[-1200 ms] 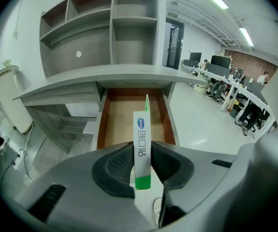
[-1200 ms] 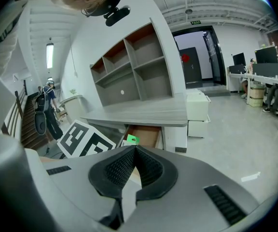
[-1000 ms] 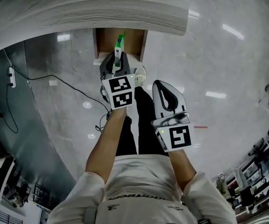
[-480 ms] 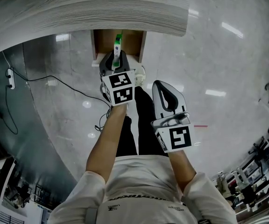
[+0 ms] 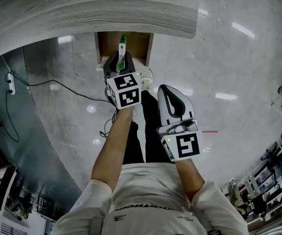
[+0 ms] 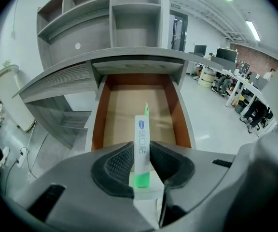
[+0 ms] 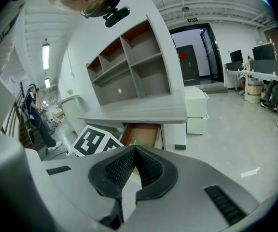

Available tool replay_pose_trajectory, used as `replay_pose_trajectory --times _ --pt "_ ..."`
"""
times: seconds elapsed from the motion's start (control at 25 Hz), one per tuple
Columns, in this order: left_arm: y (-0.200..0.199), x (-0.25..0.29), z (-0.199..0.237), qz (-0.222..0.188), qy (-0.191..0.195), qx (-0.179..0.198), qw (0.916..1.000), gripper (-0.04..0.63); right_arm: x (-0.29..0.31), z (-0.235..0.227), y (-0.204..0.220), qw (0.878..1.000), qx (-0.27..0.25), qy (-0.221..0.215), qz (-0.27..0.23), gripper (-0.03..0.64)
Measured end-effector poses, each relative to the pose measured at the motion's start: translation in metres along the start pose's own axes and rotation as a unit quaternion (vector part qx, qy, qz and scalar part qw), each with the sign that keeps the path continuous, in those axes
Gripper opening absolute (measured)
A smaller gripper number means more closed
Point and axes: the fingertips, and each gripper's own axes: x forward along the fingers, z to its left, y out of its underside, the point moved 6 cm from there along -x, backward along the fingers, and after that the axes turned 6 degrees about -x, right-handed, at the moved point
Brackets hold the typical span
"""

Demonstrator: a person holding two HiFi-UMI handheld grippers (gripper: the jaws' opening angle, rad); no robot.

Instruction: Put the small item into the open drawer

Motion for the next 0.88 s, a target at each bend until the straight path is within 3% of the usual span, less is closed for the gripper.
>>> replay_pose_trajectory --times 0.64,0.88 --pt "-0.012 -0.035 -0.003 -0.028 0.014 0.008 0.9995 0.12 -0.016 0.01 -0.007 0.999 -0.005 0.026 -0.018 0.029" --pt "-0.026 -0.08 -0.009 -0.038 0.021 0.029 0.9986 0.12 -0.044 0.018 -0.032 0.999 -0.015 0.033 -0.033 0.029"
